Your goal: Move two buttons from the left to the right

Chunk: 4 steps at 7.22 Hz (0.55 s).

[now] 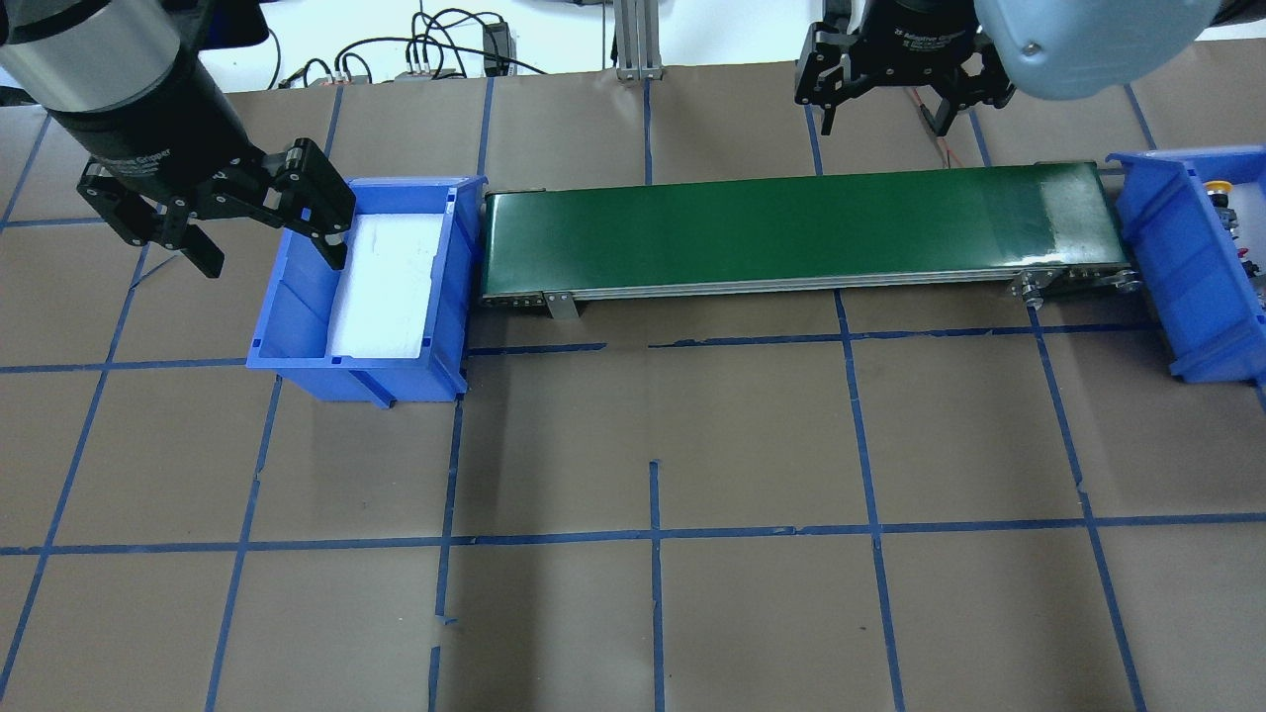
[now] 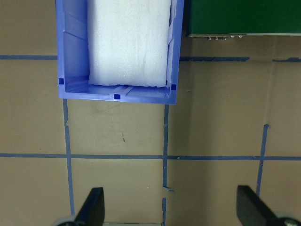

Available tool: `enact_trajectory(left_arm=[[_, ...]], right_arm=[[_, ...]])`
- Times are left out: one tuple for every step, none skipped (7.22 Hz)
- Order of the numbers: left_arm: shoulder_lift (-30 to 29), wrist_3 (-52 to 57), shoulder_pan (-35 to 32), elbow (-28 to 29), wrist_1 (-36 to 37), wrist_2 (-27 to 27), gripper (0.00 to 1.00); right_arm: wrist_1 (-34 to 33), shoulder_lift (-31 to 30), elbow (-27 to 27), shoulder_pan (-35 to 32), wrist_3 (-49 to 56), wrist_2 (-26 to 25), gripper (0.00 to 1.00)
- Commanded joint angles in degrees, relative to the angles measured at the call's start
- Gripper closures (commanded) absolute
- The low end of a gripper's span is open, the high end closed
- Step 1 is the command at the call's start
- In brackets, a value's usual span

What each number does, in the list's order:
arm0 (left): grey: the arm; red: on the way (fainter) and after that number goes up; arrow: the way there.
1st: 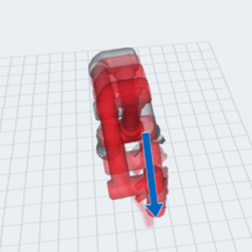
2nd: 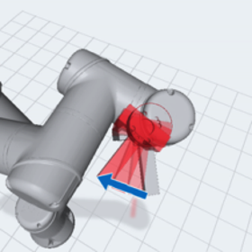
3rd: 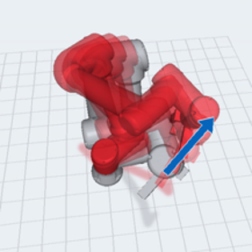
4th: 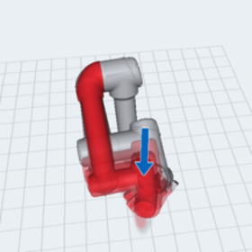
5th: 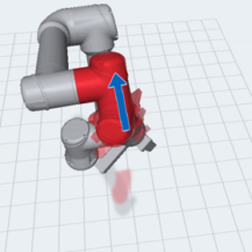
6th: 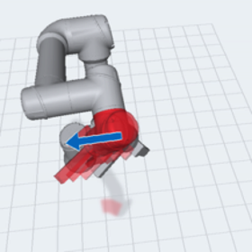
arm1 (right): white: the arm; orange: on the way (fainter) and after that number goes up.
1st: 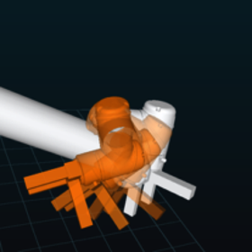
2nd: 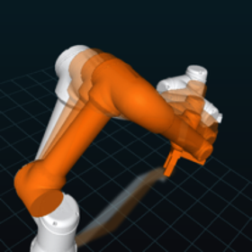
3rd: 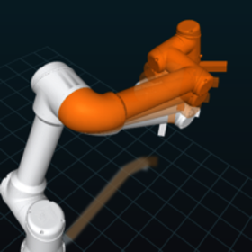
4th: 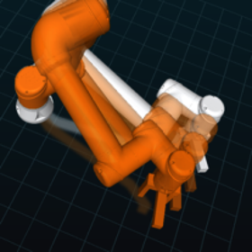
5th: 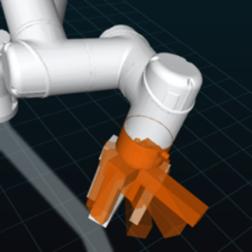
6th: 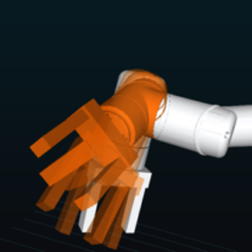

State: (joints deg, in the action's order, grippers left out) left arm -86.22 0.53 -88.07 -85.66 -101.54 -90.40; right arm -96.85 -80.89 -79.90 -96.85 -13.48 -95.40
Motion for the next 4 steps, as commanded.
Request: enact_trajectory(left_arm=[[0.0,0.0,0.0,0.0,-0.1,-0.1,0.0],[0.0,0.0,0.0,0.0,-0.1,0.0,0.0],[0.0,0.0,0.0,0.0,-0.1,0.1,0.0],[0.0,0.0,0.0,0.0,0.0,0.1,0.0]], right_arm=[[-0.2,0.0,0.0,-3.9,-4.4,-0.2,0.0],[-0.2,0.2,-0.1,-4.3,-6.9,-0.1,0.0],[-0.2,0.3,-0.3,-4.2,-6.7,-0.4,0.0],[-0.4,0.5,-0.4,-4.2,-5.8,-0.5,0.0]])
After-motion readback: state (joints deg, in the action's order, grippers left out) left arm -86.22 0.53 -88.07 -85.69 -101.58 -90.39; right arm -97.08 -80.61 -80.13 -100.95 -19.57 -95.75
